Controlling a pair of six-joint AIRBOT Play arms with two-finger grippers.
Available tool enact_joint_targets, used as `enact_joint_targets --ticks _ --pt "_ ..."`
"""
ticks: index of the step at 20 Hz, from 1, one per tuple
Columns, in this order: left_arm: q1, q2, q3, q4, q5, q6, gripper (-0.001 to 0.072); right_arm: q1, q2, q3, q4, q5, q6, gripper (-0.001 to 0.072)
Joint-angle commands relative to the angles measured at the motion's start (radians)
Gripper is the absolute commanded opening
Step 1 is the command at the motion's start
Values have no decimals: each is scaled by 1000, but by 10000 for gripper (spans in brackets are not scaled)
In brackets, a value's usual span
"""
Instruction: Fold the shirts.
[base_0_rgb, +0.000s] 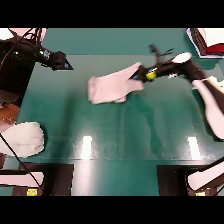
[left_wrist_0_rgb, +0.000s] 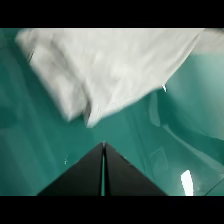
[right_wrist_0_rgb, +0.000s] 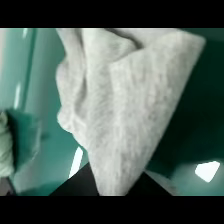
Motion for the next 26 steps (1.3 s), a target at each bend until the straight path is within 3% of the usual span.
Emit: enact_joint_targets --ticks 1,8,11,15,21,26 --pt "-68 1 0 -21 45 1 22 -238 146 -42 -95 -11 11 15" --pt "-244 1 0 -21 231 7 22 -686 215 -74 -101 -101 8 14" --pt "-296 1 0 -18 269 8 22 -762 215 -72 -98 -182 8 14" --pt "-316 1 0 -9 307 8 22 -790 215 -31 50 -251 -66 14" --pt "-316 1 0 -8 267 8 22 -819 217 243 63 -78 -84 13" --pt "-317 1 0 -2 228 8 22 -884 309 220 -235 38 -14 13"
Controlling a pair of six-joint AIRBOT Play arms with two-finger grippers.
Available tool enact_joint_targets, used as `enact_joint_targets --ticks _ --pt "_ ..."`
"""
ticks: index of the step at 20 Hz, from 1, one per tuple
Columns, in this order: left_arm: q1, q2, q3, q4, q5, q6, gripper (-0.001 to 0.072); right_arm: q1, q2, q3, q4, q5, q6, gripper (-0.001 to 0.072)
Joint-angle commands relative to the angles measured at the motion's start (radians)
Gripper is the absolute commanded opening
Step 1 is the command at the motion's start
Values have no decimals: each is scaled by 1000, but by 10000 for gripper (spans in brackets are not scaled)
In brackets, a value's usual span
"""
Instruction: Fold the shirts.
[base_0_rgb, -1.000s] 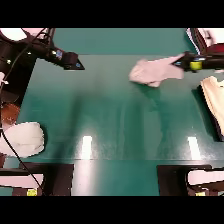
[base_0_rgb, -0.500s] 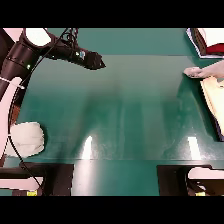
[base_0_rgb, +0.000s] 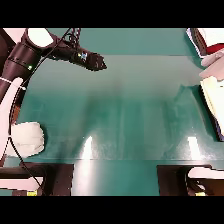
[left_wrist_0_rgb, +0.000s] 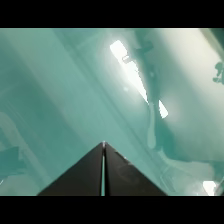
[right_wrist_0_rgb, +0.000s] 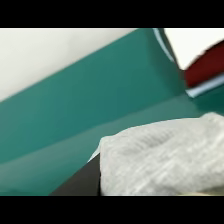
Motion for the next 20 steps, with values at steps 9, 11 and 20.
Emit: enact_joint_targets --ticks 9,11,20 --pt "-1 1 0 11 -46 8 22 -235 320 -433 -468 161 28 35" --pt "-1 1 0 11 -46 8 22 -290 361 -518 -531 179 30 458" --pt "-1 1 0 13 -53 6 23 -259 467 -636 -348 160 111 595"
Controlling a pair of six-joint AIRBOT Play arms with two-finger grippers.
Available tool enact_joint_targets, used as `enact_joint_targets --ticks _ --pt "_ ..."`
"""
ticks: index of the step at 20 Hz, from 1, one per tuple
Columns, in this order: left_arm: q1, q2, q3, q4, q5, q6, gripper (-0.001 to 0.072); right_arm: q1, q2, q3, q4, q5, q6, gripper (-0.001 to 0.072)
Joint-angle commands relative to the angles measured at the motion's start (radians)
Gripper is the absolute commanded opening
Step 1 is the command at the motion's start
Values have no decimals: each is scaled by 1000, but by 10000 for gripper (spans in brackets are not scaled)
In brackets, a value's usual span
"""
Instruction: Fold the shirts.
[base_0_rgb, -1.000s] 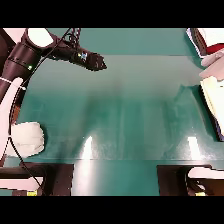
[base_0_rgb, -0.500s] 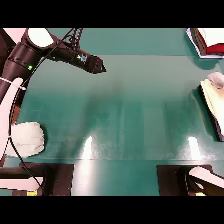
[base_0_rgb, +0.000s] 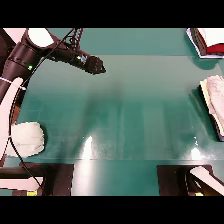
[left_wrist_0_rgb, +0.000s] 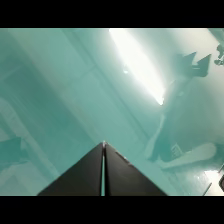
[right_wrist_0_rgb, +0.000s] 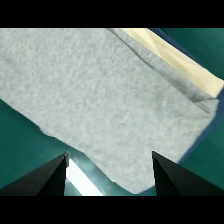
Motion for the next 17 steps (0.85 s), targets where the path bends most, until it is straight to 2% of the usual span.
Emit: enact_joint_targets --ticks 1,3,5,6,8,9,13,17 --pt "0 1 0 -4 -15 -10 22 123 31 -17 174 -10 16 595" --pt "0 1 0 -5 -16 -9 22 277 33 -17 246 -10 16 595" --pt "0 1 0 -5 -7 -9 22 440 33 -17 249 -13 15 584" --pt "0 1 0 -5 0 -9 23 512 33 -17 248 -18 15 469" --pt "0 1 0 -7 10 -8 23 638 33 -17 248 -38 15 119" --pt "-1 1 0 -7 9 -8 23 691 33 -17 248 -48 15 16" --pt "-1 1 0 -7 9 -8 22 811 33 -17 248 -80 14 16" --pt "-1 1 0 -7 9 -8 23 830 33 -17 249 -79 15 16"
